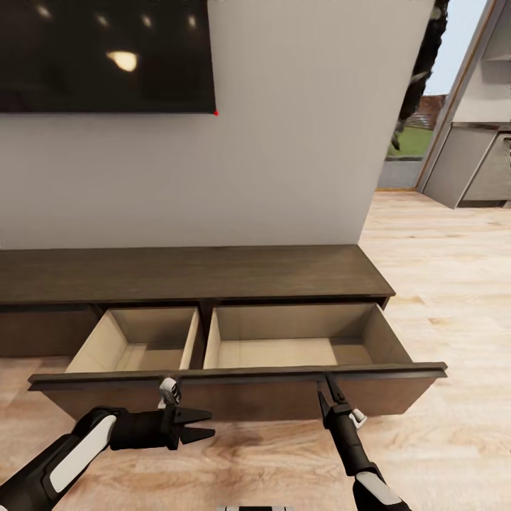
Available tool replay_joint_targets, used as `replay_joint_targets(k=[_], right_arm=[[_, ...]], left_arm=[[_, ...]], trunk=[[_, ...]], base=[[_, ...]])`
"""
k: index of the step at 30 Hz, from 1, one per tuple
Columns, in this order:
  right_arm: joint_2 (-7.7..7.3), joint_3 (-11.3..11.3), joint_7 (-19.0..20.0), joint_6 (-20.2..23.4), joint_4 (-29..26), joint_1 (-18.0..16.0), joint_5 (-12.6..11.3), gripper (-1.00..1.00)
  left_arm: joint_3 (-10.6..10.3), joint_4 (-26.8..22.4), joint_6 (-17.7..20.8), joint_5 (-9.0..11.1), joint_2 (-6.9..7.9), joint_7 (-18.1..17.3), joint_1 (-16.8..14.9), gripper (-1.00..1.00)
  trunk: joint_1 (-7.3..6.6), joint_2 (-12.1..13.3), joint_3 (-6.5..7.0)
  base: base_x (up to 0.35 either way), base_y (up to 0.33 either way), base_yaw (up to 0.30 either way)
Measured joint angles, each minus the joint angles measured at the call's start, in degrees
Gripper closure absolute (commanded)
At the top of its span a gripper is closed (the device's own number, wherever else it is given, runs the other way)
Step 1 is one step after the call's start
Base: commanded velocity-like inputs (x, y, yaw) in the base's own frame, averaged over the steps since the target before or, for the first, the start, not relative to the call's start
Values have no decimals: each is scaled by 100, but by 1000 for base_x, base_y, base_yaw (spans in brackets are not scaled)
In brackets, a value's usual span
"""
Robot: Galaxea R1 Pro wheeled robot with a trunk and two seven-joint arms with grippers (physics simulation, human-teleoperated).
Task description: Place each of the two pumpkins and all three candles from the living room inside a cabinet in the living room (use any cabinet), then make sure every cabinet is closed, and position the cauldron so it is next to a table in the living room.
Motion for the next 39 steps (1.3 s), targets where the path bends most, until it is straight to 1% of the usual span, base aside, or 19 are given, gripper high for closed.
replay_joint_targets(k=[6,12,14,16,17,19,22,23,24,25,26,28,29,30,31,33,34,36,39], right_arm=[[-7,2,-6,19,0,0,2,-100],[-8,4,-29,105,76,0,7,-100],[-15,4,-43,199,139,1,8,-100],[-35,-3,-41,408,176,-4,22,-100],[-51,0,-44,674,193,-1,36,-100],[-65,0,-47,1101,210,0,54,-100],[-126,12,-59,1412,256,1,66,-100],[-170,23,-81,1534,270,-1,66,-100],[-217,34,-136,1718,294,-1,64,-100],[-228,39,-166,1798,312,-1,66,-100],[-247,42,-231,1976,370,-3,72,-100],[-366,46,-383,2585,521,0,105,-100],[-475,48,-422,2817,569,0,149,-100],[-613,58,-447,3012,618,0,244,-100],[-762,84,-457,3174,669,2,403,-100],[-1043,130,-442,3411,732,6,850,-100],[-1158,143,-410,3500,742,8,1074,-100],[-1293,168,-268,3600,734,5,1416,-100],[-1362,181,-72,3606,753,4,1710,-100]], left_arm=[[-2,0,0,0,-5,0,0,-100],[-2,4,-4,0,-1,4,0,-100],[-3,7,-7,1,3,7,0,-100],[0,8,-8,9,3,8,0,-100],[2,8,-9,13,4,8,0,-100],[2,9,-8,18,4,9,0,-100],[3,9,-8,25,4,9,0,-100],[3,9,-8,28,4,9,0,-100],[3,9,-8,32,1,9,0,-100],[3,10,-8,33,1,9,0,-100],[3,13,-8,34,-1,9,0,-100],[3,16,-8,33,-4,9,0,-100],[4,16,-8,31,-4,9,1,-100],[4,16,-8,31,-3,9,1,-100],[4,16,-8,30,0,9,1,-100],[4,17,-8,29,0,9,1,-100],[4,17,-8,27,-1,9,1,-100],[3,18,-8,17,-1,9,0,-100],[6,18,-1,22,13,-4,0,-100]], trunk=[[-2,0,0],[-2,0,0],[-2,0,0],[-2,0,0],[-2,0,0],[-7,2,44],[-15,6,110],[-18,8,132],[-20,9,155],[-23,10,177],[-25,12,199],[-30,14,243],[-33,16,266],[-36,17,288],[-38,18,310],[-43,21,354],[-46,22,377],[-51,25,421],[-59,29,487]], base=[[-34,0,0],[-2,0,0],[0,0,0],[0,0,0],[0,0,0],[0,0,0],[0,0,0],[0,0,0],[0,0,0],[0,0,0],[0,0,0],[0,0,0],[0,0,0],[0,0,0],[0,0,0],[0,0,0],[0,0,0],[0,0,0],[0,0,0]])
